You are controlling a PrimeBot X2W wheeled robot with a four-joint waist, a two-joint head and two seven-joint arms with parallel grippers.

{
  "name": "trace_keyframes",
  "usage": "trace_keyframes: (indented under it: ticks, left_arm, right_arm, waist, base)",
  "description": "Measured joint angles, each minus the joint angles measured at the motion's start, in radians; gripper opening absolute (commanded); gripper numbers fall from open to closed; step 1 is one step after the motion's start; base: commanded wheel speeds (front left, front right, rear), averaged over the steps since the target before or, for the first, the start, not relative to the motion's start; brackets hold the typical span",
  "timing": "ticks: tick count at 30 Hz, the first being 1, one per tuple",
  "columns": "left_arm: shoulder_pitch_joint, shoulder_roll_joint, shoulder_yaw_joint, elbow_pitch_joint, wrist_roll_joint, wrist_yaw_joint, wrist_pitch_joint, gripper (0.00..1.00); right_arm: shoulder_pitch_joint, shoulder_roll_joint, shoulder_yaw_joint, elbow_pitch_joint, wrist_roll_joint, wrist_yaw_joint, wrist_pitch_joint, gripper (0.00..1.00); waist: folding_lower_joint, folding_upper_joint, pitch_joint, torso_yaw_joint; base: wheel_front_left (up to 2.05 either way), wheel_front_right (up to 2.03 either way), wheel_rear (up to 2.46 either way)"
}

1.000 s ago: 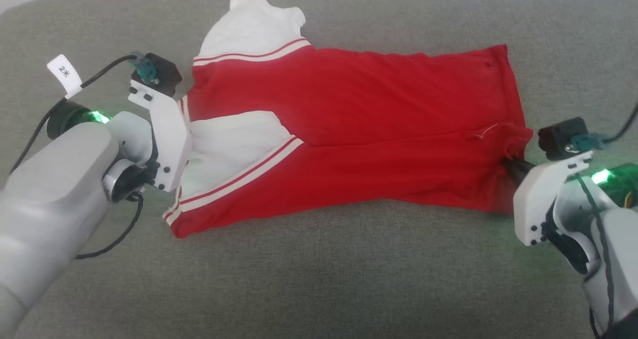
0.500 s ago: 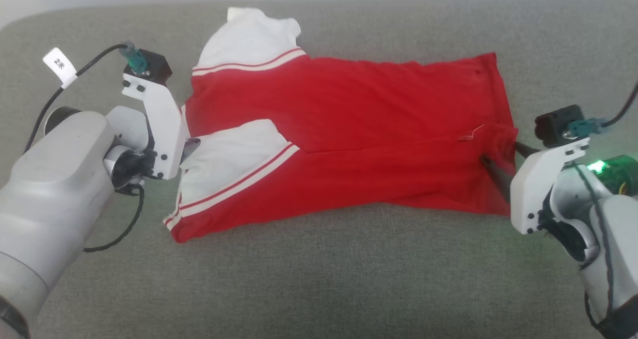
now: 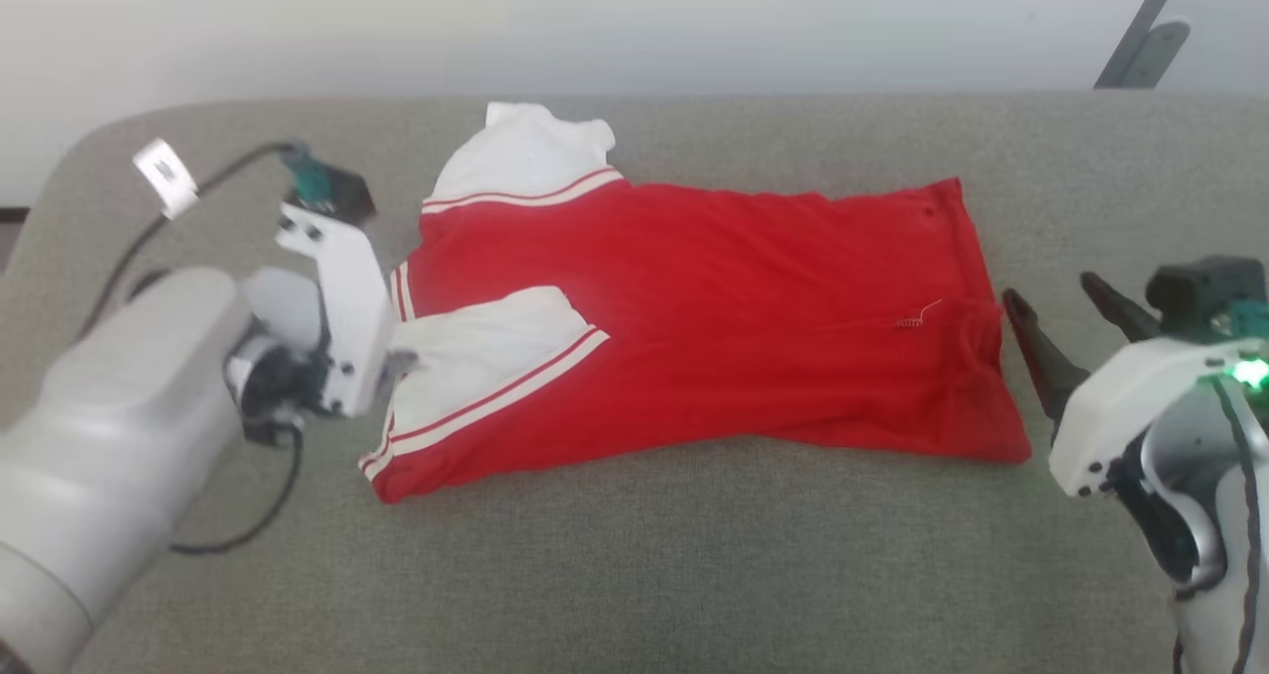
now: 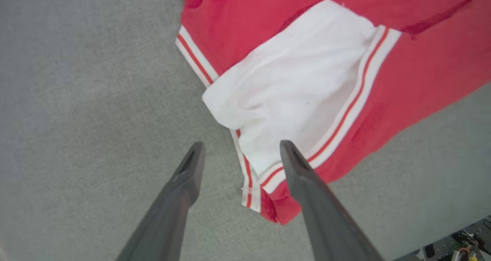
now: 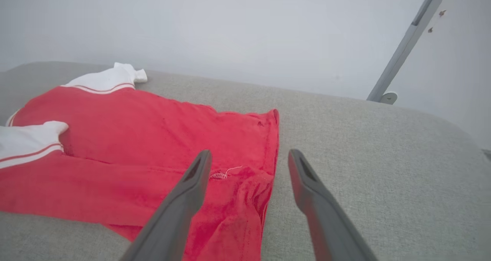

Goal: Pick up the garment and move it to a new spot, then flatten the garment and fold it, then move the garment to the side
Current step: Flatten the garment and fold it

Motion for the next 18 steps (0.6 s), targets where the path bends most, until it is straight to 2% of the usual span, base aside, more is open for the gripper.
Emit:
trace_keyframes:
  ticks: [8, 13, 18]
  left_arm:
    - [0.096, 0.064, -0.011, -0.166, -0.036, 0.089, 0.077, 1.0]
    - [0.143, 0.104, -0.009, -0.258, -0.063, 0.153, 0.096, 1.0]
    - [0.184, 0.138, -0.009, -0.299, -0.068, 0.195, 0.091, 1.0]
  right_arm:
    - [0.097, 0.075, -0.081, -0.124, -0.056, 0.0, -0.024, 1.0]
    - [0.132, 0.108, -0.114, -0.184, -0.071, 0.0, -0.019, 1.0]
    - [0.159, 0.137, -0.141, -0.229, -0.078, 0.0, -0.003, 1.0]
  waist:
    - [0.0, 0.0, -0.023, -0.017]
    - [0.0, 0.0, -0.009, -0.035]
    - [0.0, 0.0, 0.022, -0.055]
  base:
    - [0.0, 0.0, 0.0]
    - [0.0, 0.0, 0.0]
    - [0.0, 0.0, 0.0]
